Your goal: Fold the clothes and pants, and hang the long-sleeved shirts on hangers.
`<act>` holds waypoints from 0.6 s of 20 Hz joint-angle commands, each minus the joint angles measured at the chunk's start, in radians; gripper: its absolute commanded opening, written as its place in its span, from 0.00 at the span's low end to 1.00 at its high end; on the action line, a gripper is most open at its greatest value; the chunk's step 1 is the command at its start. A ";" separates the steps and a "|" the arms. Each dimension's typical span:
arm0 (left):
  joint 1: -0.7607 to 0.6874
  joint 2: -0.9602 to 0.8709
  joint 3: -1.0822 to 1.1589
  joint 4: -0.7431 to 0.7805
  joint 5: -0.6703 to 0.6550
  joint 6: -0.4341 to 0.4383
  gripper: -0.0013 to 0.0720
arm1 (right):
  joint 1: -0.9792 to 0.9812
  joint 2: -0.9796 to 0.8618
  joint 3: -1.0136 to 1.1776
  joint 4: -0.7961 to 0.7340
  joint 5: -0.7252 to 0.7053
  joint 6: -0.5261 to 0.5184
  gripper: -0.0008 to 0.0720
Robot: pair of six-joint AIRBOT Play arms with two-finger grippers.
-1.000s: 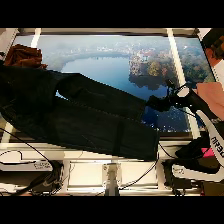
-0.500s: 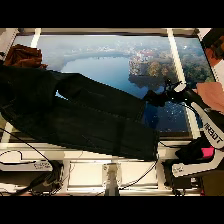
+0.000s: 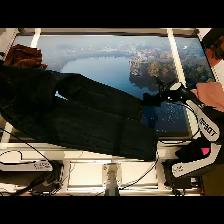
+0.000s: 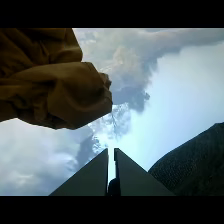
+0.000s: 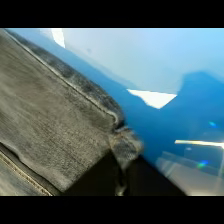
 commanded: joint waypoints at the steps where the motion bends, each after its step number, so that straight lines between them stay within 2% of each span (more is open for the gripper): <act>1: 0.000 0.001 0.000 0.000 0.000 -0.006 0.09 | 0.022 -0.002 0.016 0.002 -0.035 -0.049 0.04; 7: 0.016 0.002 0.000 0.048 0.013 -0.006 0.10 | -0.027 0.022 0.178 -0.080 -0.048 -0.037 0.04; 8: 0.016 0.001 0.000 0.089 0.023 -0.005 0.29 | -0.036 0.027 0.200 -0.080 -0.047 -0.037 0.04; 10: 0.016 0.001 -0.001 0.142 0.042 -0.006 0.95 | -0.042 0.029 0.237 -0.077 -0.039 -0.037 0.04; 12: 0.017 0.001 -0.001 0.151 0.057 -0.006 0.97 | -0.040 0.030 0.251 -0.069 -0.048 -0.036 0.04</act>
